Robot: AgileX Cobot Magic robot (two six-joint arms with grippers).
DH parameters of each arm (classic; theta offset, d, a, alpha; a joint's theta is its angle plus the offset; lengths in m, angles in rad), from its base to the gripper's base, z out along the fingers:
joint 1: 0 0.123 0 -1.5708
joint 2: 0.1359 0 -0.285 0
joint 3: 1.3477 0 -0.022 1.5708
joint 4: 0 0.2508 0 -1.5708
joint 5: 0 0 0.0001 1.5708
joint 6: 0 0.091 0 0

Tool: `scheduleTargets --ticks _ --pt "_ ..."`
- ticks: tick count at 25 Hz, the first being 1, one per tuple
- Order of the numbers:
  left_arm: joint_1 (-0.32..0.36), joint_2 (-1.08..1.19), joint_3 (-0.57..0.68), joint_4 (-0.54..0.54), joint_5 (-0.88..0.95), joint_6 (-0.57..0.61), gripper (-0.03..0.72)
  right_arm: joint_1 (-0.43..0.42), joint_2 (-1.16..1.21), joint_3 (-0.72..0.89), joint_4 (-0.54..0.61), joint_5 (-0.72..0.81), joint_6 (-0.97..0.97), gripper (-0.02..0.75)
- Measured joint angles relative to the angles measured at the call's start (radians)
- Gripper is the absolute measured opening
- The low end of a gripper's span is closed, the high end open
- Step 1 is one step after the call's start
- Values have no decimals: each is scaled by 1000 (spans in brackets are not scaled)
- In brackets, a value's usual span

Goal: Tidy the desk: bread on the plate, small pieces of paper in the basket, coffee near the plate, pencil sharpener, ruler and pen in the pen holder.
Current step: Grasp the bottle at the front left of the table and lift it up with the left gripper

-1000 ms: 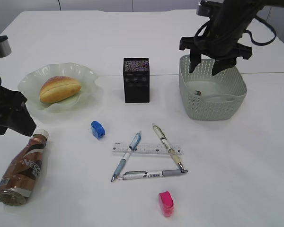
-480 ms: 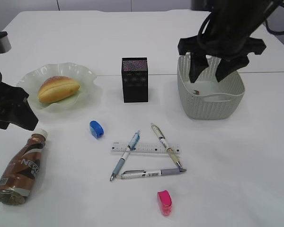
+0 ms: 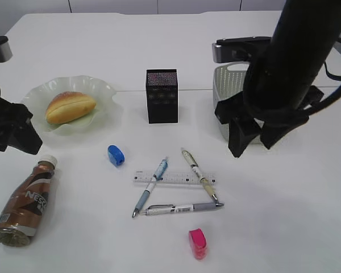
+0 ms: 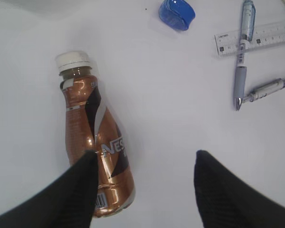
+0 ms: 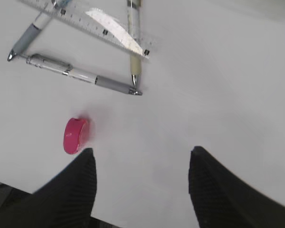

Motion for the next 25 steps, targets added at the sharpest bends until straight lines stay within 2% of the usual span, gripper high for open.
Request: scheduleTargets --ticks 8,13,16,25 --pt "0 0 4 0 55 0 473 1 -68 114 49 0 -19 451" --pt "0 32 6 2 31 -18 592 1 -148 182 29 2 -21 451" --pt "0 102 6 2 -9 -43 624 1 -168 192 30 2 -21 452" --pt "0 246 6 83 -74 -84 625 1 -171 195 57 -16 -21 451"
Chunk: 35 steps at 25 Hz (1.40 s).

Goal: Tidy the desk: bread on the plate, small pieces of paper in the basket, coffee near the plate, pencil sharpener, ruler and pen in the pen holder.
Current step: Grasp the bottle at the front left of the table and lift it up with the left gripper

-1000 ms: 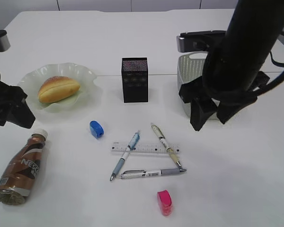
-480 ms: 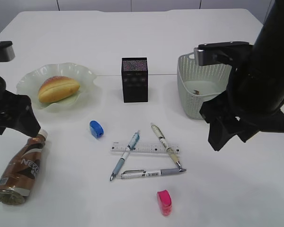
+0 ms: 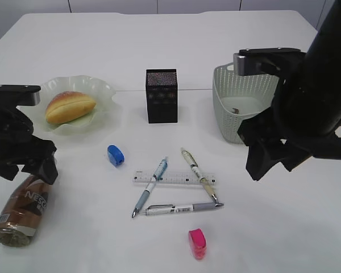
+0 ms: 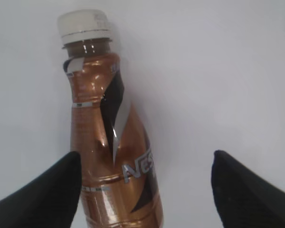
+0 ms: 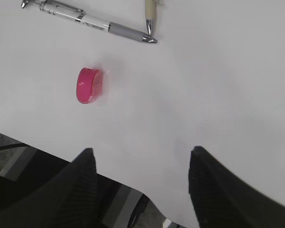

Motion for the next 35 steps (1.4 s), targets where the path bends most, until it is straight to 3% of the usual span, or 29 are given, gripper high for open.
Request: scheduleTargets --ticks 7,25,27,33,35 --pt "0 16 0 152 -77 -163 616 0 -2 8 4 -17 -2 452" --pt "0 183 0 157 -136 -179 582 0 12 8 -10 -51 -20 452" --pt "0 193 0 157 -138 -179 555 0 12 8 -14 -51 -20 452" --pt "0 194 0 163 -138 -179 382 0 12 8 -21 -51 -22 451" --pt "0 194 0 163 -138 -179 367 0 12 8 -21 -51 -22 451"
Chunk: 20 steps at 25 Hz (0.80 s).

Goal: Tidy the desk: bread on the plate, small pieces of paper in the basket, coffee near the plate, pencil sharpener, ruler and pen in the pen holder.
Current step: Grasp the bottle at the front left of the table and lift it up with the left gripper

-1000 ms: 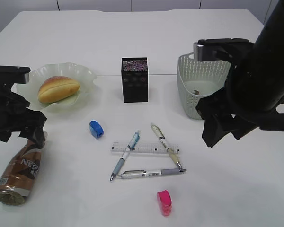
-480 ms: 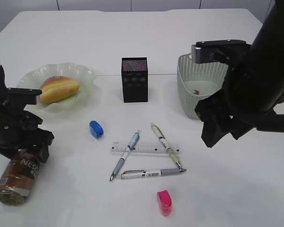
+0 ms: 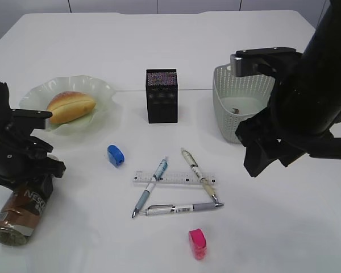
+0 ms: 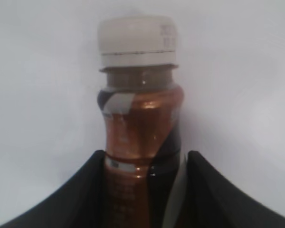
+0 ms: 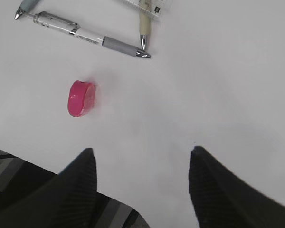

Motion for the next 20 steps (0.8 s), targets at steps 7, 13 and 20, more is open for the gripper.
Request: scheduleTargets --ticks 7,13,20 --pt "0 0 0 -1 0 0 359 0 0 0 -4 -3 0 452" --pt "-2 -11 12 -1 -26 0 358 0 0 0 -4 -3 0 452" --pt "-6 -272 291 3 -359 0 358 0 0 0 -6 -3 0 451"
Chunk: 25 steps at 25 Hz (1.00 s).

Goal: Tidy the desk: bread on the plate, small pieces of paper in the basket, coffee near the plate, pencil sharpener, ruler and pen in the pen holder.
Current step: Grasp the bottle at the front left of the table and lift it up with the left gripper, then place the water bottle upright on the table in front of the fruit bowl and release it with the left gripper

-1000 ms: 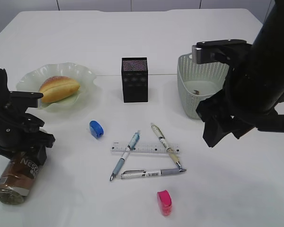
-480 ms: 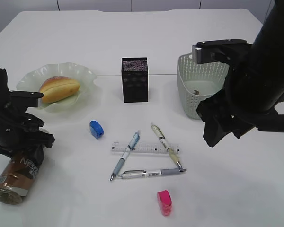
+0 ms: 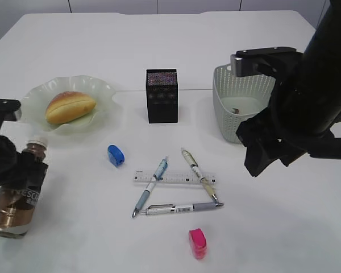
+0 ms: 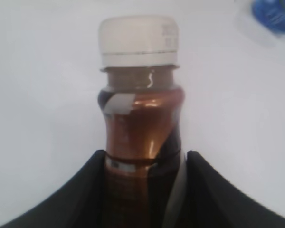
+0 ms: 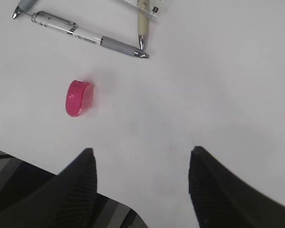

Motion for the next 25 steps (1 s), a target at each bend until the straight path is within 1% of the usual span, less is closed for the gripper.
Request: scheduleTargets --ticks 4,6,10,13,18,25 --pt "0 -167 185 9 -285 0 357 0 0 0 -2 2 -1 452" --pt "0 -227 264 11 -463 0 356 0 0 0 -2 2 -1 452" --pt "0 -253 356 13 -728 0 356 0 0 0 -2 2 -1 451" --pt "0 -235 387 14 -831 0 356 0 0 0 -2 2 -1 451" --pt "0 -162 389 26 -1036 0 356 0 0 0 0 2 -1 451" --pt "0 36 389 91 -1343 0 356 0 0 0 2 2 -1 451"
